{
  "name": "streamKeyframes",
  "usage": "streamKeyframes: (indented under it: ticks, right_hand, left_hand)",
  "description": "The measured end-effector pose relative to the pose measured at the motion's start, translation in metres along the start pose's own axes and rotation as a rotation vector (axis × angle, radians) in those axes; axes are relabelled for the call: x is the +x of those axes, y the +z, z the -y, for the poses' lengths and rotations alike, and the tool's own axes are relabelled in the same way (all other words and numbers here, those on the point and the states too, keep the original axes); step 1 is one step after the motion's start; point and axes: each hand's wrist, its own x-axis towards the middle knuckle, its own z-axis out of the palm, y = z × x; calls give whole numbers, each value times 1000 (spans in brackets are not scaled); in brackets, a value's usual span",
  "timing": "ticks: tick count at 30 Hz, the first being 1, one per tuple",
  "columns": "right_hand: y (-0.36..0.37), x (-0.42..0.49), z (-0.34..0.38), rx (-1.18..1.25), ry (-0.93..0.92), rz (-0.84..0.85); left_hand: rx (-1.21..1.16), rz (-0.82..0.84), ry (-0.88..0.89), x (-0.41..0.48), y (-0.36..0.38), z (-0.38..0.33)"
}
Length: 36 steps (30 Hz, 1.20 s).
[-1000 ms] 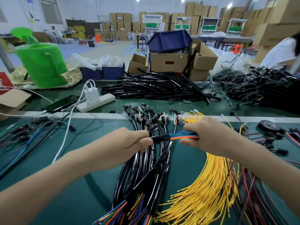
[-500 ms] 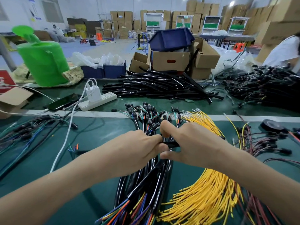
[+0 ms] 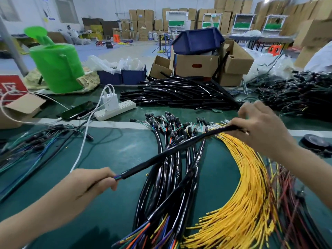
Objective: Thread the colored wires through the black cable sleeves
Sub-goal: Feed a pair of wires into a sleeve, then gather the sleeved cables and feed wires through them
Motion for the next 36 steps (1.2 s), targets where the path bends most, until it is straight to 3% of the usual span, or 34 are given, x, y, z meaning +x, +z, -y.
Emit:
streamKeyframes:
  ticks: [3, 6, 7, 10, 11, 13, 15, 17, 19, 22, 24, 30, 36]
  right_hand:
    - [10, 17, 13, 30, 226, 74]
    - [21, 33, 22, 229, 355, -33]
    - [26, 36, 26, 300, 365, 3]
    - [45, 33, 44, 320, 307, 429]
    - [51, 28, 51, 345, 313, 480]
    - [59, 18, 60, 447, 343, 401]
    - [65, 9, 69, 542, 358, 300]
    - [70, 3, 81, 588, 350, 309]
    - [75, 1, 94, 570, 352, 364]
    - [86, 3, 120, 412, 351, 465]
    - [92, 2, 132, 374, 367, 481]
    - [102, -3, 135, 354, 362, 469]
    - [103, 0, 139, 364, 354, 452]
  left_hand:
    - [140, 21, 87, -2, 0, -21]
    - [217, 42, 150, -7, 2, -36]
    - [246, 67, 151, -9, 4, -39]
    - [367, 166, 159, -13, 14, -45]
    - [327, 202, 128, -16, 15, -43]
    - [177, 336, -50, -22, 6, -32]
    - [42, 242, -177, -25, -8, -8]
    - [113, 23, -254, -23, -21, 33]
    - [322, -81, -473, -15, -32, 83]
    - [533, 68, -1076, -13, -40, 137]
    - [521, 132, -1210, -23, -36, 149]
    - [708, -127, -965, -35, -45, 141]
    - [510, -253, -972, -35, -50, 139]
